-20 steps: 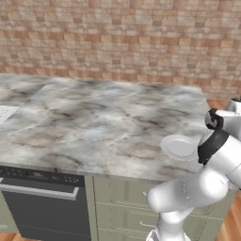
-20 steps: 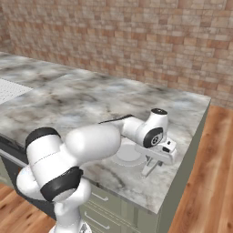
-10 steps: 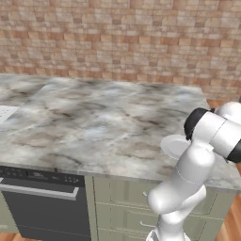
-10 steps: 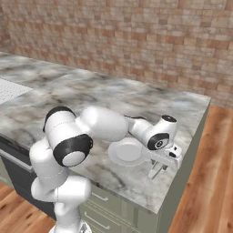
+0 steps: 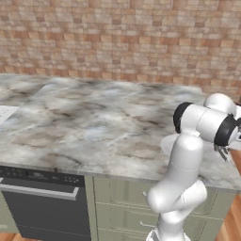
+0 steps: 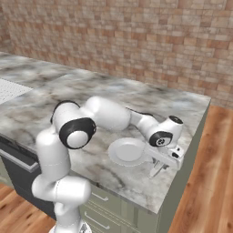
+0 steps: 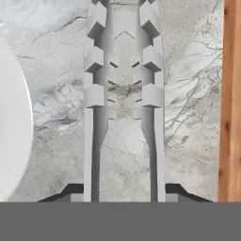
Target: Pick up the tongs from the counter and place them near the plate next to the oven.
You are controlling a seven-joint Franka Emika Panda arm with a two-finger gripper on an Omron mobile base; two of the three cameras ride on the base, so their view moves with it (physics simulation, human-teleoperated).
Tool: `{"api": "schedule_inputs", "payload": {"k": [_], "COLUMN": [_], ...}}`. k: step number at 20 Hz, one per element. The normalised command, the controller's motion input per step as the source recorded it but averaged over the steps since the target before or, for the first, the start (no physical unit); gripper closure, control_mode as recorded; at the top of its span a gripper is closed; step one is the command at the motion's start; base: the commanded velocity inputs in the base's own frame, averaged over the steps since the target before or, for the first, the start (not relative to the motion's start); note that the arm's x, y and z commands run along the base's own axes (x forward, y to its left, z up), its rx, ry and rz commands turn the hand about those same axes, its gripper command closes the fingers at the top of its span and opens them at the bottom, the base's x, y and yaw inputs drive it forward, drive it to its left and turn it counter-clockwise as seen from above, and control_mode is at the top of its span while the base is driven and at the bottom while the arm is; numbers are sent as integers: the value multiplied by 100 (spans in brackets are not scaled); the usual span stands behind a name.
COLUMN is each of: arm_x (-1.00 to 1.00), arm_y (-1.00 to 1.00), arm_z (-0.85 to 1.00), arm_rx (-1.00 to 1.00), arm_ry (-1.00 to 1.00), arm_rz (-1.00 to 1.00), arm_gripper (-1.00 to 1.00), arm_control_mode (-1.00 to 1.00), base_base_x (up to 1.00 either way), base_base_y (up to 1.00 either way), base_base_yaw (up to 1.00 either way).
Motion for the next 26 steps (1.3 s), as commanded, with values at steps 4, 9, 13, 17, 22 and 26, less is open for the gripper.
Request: {"api": "schedule_inputs", "payload": {"k": [4, 9, 13, 17, 22, 26], "arm_x": [9, 3, 0, 14, 17, 19], "arm_y": [19, 28, 41, 20, 3, 0], "arm_z": [-2, -24, -28, -32, -37, -27], "arm_rx": [3, 0, 0, 0, 0, 0], "arm_ry": [0, -3, -14, -18, -15, -14], "arm_rz": [-6, -8, -9, -6, -4, -3], "arm_gripper": [100, 100, 100, 100, 100, 100], "arm_control_mode": [-100, -100, -100, -100, -100, -100], "base_base_x": [0, 0, 0, 0, 0, 0], "base_base_y": [0, 0, 0, 0, 0, 0], "base_base_yaw": [0, 0, 0, 0, 0, 0]}}
